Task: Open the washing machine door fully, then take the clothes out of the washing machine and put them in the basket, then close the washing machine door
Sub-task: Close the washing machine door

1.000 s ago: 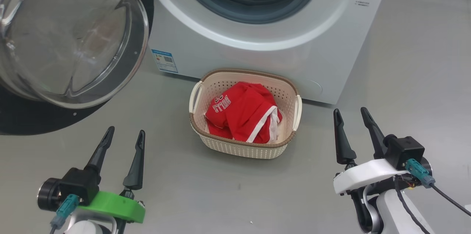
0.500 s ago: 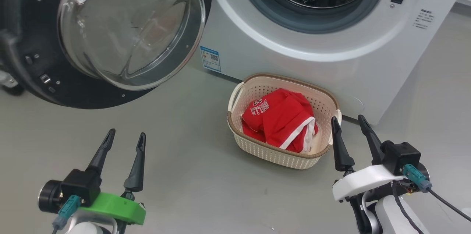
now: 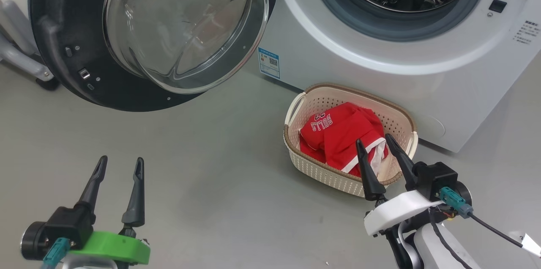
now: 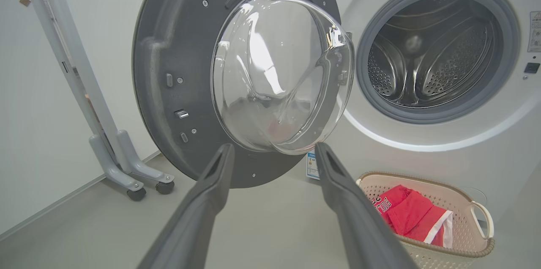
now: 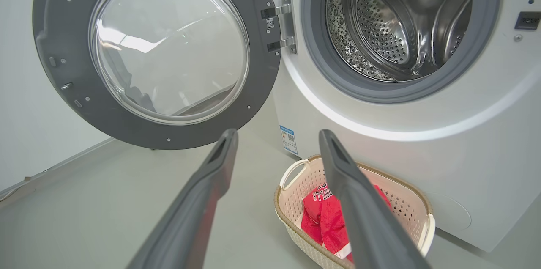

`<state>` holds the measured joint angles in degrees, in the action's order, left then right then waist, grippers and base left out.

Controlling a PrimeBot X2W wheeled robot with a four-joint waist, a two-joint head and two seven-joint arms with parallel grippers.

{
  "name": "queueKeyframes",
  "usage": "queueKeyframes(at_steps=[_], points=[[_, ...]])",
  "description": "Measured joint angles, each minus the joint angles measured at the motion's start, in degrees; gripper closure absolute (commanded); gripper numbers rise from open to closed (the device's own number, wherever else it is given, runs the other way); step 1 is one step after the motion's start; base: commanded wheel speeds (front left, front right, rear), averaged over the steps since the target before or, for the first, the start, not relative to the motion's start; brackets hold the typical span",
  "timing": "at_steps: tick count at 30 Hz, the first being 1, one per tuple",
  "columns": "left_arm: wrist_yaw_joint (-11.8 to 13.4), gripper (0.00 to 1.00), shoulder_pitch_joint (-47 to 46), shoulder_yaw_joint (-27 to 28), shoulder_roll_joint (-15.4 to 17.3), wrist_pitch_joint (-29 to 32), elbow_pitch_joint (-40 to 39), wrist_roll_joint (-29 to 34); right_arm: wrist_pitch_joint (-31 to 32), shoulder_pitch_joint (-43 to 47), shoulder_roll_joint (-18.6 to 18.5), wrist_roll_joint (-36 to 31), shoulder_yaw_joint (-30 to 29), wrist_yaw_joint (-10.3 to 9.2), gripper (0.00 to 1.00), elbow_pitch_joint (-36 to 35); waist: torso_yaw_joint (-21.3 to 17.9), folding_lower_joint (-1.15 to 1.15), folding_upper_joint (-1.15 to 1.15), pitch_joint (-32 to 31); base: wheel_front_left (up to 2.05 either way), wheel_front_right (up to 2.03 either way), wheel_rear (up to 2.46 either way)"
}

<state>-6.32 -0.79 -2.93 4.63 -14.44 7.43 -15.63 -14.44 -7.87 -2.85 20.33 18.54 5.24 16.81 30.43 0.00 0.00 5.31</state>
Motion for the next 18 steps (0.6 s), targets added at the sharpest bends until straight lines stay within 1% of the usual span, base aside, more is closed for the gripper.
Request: queueKeyframes(at_steps=[4,18], points=[[0.05,0.00,0.46,1.04,-0.07,0.00,-0.67,-0.01,0.00,-1.25,-0.02,0.11,0.70,0.23,0.00,0.68,0.39,0.00,0.00,0.51,0.00,0.00,0.00],[0.05,0.00,1.36,1.54,-0.40,0.00,-1.92,0.00,0.00,-2.54,-0.07,0.75,1.10,0.25,0.00,2.12,0.49,0.00,0.00,0.78,0.00,0.00,0.00]])
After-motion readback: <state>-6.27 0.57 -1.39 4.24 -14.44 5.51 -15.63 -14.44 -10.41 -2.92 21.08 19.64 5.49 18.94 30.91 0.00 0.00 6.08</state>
